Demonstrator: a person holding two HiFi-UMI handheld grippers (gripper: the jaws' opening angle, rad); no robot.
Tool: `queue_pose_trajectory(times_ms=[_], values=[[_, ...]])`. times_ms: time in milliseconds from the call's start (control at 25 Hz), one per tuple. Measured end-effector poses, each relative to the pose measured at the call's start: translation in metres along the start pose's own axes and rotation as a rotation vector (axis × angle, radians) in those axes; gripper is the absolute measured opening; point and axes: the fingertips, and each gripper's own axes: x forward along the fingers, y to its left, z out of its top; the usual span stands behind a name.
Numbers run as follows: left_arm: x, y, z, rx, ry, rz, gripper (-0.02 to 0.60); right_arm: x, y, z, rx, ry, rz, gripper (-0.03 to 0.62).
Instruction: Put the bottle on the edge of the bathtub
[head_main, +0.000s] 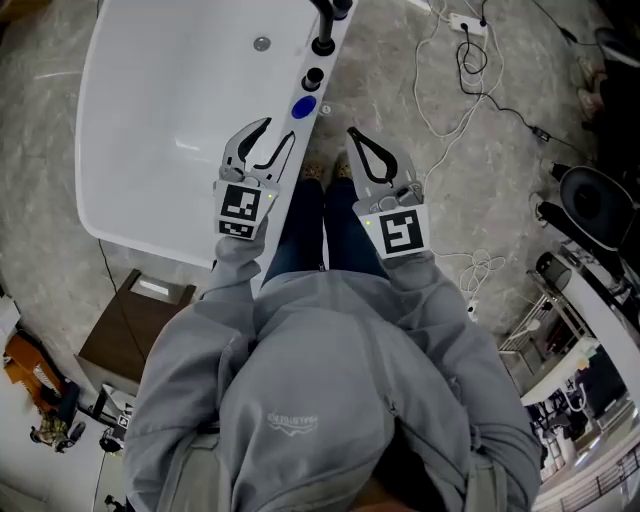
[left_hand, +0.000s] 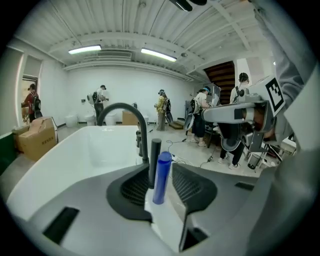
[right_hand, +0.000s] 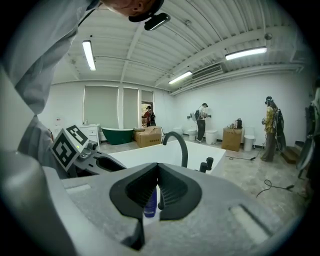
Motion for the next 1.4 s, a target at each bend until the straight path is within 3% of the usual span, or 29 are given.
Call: queue_pose_trajectory(times_ms=[40,280,560,880,1400], values=[[-0.008,0.000,0.012,-0.003,-0.025,0.010,0.089,-0.003,-0.001,0.008,0.003,-0.005,-0.005,0.002],[-0.040,-0.008,0.084,-0.023,-0.135,0.044,0.020,-0.029,-0.013,0.058,0.004,-0.057,-0.052,0.002],[-0.067,-0.040,0.169,-0.014,-0.243,0.028,0.006,-0.067,-0.037,0.108,0.021,-0.100,-0.177,0.002],[-0.096,-0.082,0.242,0.023,-0.359,0.016,0.006,-0.114,-0.045,0.160,0.047,-0.172,-0.291,0.002],[-0.125,-0.125,0.290,0.093,-0.435,-0.003,0.006,-0.155,-0.046,0.185,0.012,-0.221,-0.340,0.002]])
